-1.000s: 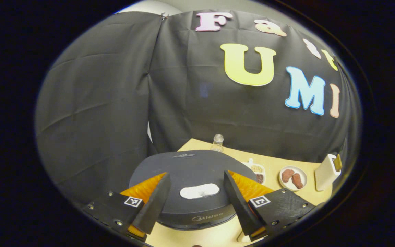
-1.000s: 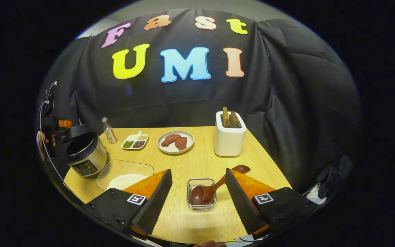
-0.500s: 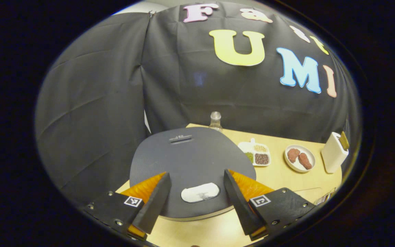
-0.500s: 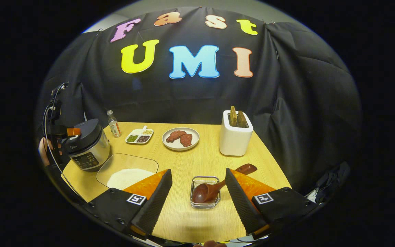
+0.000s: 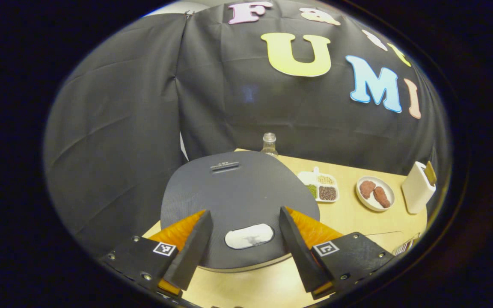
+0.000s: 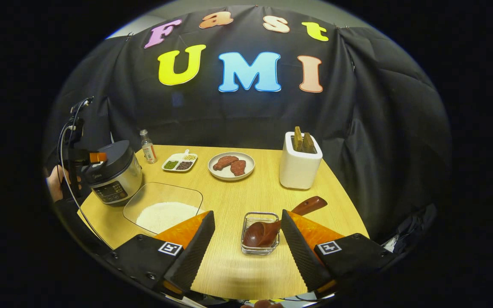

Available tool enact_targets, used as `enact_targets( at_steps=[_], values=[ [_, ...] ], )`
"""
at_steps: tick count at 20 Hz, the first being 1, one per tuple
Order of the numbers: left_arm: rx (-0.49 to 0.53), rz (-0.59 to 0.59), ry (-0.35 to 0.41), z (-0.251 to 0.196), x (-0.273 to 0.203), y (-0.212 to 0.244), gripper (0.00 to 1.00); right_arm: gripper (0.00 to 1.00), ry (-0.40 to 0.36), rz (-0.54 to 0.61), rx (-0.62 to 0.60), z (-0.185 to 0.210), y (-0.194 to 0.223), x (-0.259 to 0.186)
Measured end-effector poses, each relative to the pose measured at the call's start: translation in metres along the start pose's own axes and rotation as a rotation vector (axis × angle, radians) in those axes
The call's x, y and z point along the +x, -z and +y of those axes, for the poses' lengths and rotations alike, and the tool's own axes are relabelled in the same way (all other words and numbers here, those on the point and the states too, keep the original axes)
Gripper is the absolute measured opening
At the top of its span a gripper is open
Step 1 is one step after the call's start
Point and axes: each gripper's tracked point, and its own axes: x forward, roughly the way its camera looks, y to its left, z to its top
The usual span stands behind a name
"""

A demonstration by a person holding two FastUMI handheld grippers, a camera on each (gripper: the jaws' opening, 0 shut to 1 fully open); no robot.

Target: Close the left gripper, press the button to open the rice cooker; take a wooden spoon from the chopstick holder with the right hand, scoop a spoonful of rice and pour it into the rice cooker, then put the wooden spoon back into the chopstick holder.

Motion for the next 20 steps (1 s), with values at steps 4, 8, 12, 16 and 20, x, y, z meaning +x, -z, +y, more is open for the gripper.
enact_targets(
  at_steps=[4, 8, 12, 16, 20],
  values=[
    [0.014, -0.032, -0.003, 0.0, -0.001, 0.0, 1.0, 0.98, -0.009, -0.01, -0.01, 0.005, -0.001, -0.002],
    [0.031, -0.03, 0.029, -0.005, -0.009, -0.004, 0.98, 0.98, -0.003, -0.039, 0.003, 0.001, -0.01, -0.006],
    [0.093, -0.101, 0.063, -0.016, -0.048, -0.019, 0.92, 0.99, 0.015, -0.096, -0.003, -0.01, -0.029, -0.012],
    [0.1, -0.191, 0.123, -0.04, -0.122, -0.041, 0.93, 0.98, 0.008, -0.149, -0.034, -0.02, -0.05, -0.022],
    [0.108, -0.281, 0.137, -0.056, -0.195, -0.072, 0.92, 0.98, -0.039, -0.234, -0.027, -0.023, -0.082, -0.042]
  ],
)
